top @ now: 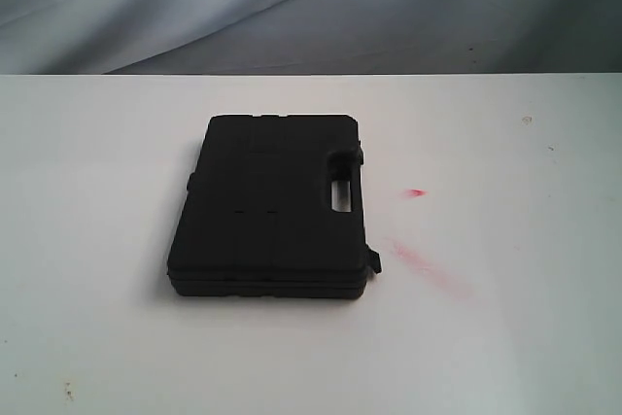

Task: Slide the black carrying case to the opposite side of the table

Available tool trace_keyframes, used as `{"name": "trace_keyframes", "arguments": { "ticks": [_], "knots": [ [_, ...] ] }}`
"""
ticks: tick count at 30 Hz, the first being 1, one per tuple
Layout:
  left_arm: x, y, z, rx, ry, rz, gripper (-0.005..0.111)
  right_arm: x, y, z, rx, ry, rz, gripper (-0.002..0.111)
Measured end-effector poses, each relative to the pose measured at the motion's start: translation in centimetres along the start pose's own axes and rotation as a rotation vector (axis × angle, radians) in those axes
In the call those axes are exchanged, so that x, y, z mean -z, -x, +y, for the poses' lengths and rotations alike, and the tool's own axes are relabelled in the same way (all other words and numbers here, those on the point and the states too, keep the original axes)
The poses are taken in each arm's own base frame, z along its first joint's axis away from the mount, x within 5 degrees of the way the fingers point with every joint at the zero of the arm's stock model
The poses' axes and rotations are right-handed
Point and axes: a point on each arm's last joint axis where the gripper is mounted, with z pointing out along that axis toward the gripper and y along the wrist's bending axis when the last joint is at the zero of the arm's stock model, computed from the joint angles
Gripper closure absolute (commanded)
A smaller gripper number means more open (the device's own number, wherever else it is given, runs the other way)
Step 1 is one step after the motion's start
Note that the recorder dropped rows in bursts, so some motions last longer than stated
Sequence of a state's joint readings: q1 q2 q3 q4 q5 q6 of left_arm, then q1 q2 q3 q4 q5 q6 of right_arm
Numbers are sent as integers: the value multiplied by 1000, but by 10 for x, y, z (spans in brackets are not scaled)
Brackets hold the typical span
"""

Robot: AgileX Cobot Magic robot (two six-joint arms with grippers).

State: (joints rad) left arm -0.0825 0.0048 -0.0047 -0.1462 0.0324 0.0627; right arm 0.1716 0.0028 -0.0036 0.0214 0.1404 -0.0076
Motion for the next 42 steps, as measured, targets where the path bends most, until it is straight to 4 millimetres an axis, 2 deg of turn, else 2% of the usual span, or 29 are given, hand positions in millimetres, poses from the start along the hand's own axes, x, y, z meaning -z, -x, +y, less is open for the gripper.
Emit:
{"name": "trace_keyframes", "arguments": {
  "ticks": [9, 42],
  "knots": [
    [0, -7, 0, 0, -5, 72, 107, 0, 0, 0, 0, 0, 0, 108],
    [0, -7, 0, -2, -5, 72, 107, 0, 0, 1, 8, 14, 0, 108]
  ]
}}
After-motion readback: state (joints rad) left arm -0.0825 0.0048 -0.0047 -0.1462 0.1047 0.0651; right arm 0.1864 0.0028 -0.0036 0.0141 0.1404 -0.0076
